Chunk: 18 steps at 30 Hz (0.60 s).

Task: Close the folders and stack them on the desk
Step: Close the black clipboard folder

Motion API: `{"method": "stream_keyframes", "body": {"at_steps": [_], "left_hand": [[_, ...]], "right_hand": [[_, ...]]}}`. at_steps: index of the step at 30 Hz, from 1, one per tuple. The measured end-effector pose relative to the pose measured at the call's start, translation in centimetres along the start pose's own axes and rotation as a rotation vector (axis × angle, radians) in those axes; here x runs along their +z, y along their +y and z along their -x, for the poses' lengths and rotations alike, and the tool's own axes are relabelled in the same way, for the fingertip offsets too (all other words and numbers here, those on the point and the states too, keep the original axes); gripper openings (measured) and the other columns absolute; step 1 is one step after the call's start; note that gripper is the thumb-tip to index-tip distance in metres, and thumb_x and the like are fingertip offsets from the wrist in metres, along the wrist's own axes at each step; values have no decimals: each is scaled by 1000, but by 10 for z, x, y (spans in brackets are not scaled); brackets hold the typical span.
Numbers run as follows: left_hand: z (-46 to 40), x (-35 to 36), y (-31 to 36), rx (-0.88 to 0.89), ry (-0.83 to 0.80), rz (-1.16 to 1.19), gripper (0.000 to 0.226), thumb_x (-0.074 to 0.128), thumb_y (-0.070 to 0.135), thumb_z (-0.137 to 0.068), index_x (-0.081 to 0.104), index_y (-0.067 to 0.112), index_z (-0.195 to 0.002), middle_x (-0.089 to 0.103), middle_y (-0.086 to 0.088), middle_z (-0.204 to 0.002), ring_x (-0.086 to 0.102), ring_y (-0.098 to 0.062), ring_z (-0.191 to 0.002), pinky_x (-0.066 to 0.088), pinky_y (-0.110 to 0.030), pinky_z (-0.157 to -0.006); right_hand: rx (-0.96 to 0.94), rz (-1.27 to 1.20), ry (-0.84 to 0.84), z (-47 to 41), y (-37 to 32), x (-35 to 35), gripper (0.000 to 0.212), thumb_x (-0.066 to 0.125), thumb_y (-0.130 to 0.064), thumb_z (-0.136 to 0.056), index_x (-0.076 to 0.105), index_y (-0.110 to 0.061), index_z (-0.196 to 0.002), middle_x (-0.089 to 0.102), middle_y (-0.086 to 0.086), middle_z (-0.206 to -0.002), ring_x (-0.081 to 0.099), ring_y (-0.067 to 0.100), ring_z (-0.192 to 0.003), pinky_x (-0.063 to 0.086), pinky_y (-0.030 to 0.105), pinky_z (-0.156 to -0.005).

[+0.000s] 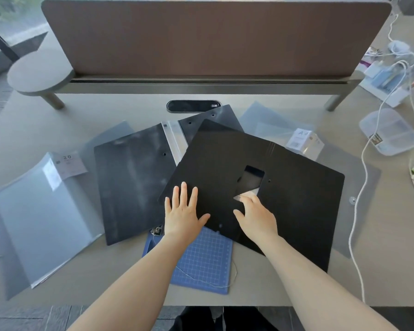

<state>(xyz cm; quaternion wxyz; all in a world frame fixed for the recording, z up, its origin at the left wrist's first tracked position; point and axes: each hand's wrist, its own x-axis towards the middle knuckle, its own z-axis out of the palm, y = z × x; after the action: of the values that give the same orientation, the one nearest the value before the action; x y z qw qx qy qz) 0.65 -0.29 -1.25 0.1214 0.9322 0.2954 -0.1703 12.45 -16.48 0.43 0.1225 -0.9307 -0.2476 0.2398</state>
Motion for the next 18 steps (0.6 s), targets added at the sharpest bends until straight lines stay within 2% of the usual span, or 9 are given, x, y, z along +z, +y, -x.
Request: {"method": "stream_keyframes", "body": {"at_steps": [5,10,14,18], "left_hand": [[1,-12,9,-40,17,85,78,35,63,-95,7,25,-157,-2,-9,-167,-4,-32,-153,6,-50,-123],[8,-29,31,-6,34,264,75,39,64,-94,16,27,-156,6,-5,-167,1,-27,-153,7,-46,-123],[13,-51,51,66,45,387,75,43,65,-91,22,31,-154,16,-1,-165,6,-23,-153,11,-44,-124],[21,-83,66,107,32,482,76,47,62,-87,28,31,-153,23,2,-163,14,-19,-152,21,-43,-122]], "right_hand": [[5,-121,1,-1,-3,-12,38,51,-39,-97,53,-24,-131,50,-6,-140,61,16,-111,47,28,-83],[-31,-202,117,2,-11,-29,38,53,-41,-95,56,-24,-128,56,-5,-129,62,14,-103,43,22,-75],[-90,-339,207,2,-23,-49,36,60,-37,-92,59,-25,-126,60,-8,-126,61,11,-108,49,22,-80],[-158,-471,295,1,-38,-73,32,63,-29,-90,62,-25,-121,62,-12,-121,57,4,-105,43,17,-81]]}}
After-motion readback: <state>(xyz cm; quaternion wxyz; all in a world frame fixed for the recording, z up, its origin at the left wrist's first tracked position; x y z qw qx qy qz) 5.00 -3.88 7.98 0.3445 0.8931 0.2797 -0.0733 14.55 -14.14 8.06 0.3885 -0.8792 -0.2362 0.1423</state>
